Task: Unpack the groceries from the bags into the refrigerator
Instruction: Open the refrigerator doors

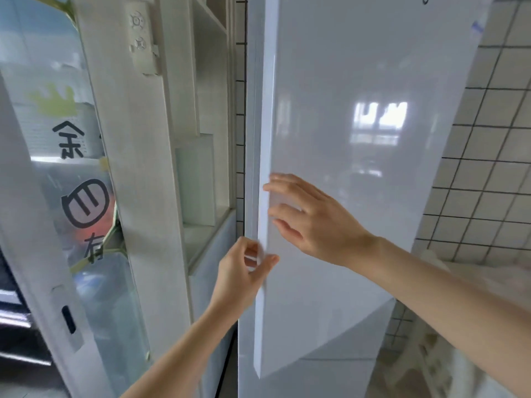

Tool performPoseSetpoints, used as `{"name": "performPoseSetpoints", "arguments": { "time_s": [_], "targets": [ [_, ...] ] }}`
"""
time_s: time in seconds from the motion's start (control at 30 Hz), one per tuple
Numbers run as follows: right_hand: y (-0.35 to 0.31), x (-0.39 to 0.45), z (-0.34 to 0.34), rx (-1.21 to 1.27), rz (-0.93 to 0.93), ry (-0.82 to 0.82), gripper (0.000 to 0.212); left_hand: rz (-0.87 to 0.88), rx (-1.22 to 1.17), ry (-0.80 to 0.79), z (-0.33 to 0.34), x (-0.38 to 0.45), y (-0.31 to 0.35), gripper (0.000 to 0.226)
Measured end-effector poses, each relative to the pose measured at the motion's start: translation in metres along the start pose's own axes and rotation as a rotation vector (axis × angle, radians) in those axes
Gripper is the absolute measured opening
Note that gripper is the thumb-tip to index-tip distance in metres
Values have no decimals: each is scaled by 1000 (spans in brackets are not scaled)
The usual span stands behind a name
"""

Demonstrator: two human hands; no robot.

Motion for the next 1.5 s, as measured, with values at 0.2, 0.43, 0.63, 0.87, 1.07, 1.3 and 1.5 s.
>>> {"name": "performPoseSetpoints", "arguments": {
  "time_s": [0.2,0.43,0.63,0.87,1.07,1.3,1.5],
  "targets": [
    [-2,-49,-72,122,503,-2,36,24,-14,7,12,-49,28,28],
    [-6,-95,-123,327,859,25,62,46,-102,-57,45,-108,75,61],
    [-14,-135,-168,455,924,33,66,75,-123,45,88,-167,116,45],
    [-14,-192,-244,525,977,-25,69,94,-132,146,151,-232,176,65],
    [12,-242,-300,606,1064,83,60,141,-39,197,222,-273,231,88],
    [56,-295,-340,634,1019,89,58,318,187,287,289,-296,269,94],
    [86,-332,-358,684,1002,139,55,405,220,309,332,-309,280,95]
  ]
}}
Point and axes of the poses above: each hand's wrist, its own x-axis towards the middle knuckle, its own z-axis out of the palm, y = z × x, the point moved 5 cm from there along x, towards the middle knuckle, and after that the axes turned 5 degrees about y, right-handed, at the moved point
